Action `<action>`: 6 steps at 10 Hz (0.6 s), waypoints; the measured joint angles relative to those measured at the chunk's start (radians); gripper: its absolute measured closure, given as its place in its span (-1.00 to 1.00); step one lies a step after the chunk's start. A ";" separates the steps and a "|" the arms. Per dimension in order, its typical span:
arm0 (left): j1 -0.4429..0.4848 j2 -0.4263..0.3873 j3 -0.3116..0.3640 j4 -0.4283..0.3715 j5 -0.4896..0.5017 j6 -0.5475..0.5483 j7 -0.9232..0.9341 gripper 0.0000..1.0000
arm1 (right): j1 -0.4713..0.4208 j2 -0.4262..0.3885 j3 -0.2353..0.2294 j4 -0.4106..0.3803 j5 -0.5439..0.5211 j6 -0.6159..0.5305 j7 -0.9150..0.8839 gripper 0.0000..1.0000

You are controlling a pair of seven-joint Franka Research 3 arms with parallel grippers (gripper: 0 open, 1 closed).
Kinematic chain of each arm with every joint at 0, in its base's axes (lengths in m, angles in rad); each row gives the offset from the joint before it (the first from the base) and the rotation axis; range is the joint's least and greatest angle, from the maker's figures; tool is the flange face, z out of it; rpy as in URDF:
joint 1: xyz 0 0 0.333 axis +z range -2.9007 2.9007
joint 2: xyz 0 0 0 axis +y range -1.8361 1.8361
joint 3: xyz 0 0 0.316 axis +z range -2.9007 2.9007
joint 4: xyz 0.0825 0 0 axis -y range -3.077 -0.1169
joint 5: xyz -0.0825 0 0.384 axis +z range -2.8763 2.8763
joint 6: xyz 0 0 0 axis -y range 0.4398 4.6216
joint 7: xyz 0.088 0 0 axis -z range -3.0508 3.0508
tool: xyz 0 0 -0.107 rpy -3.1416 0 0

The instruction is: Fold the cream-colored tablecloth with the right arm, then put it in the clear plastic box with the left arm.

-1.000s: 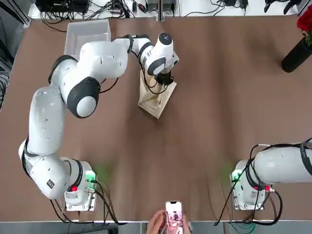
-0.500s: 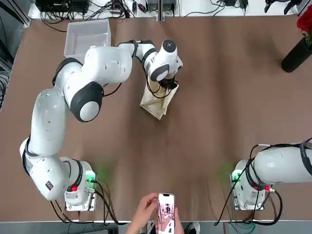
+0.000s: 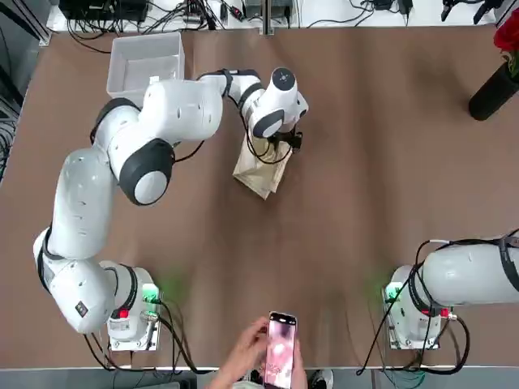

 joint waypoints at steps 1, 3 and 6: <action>-0.002 0.000 -0.004 0.011 0.000 0.000 -0.004 -1.00 | 0.000 0.000 0.000 0.000 0.000 0.000 -0.002 -1.00; -0.017 0.000 -0.009 0.034 0.000 0.000 -0.023 -1.00 | 0.000 0.000 0.004 0.000 0.000 0.000 -0.013 -1.00; -0.033 -0.007 -0.014 0.053 0.000 0.000 -0.043 -1.00 | 0.000 0.000 0.006 0.000 0.000 0.000 -0.040 -1.00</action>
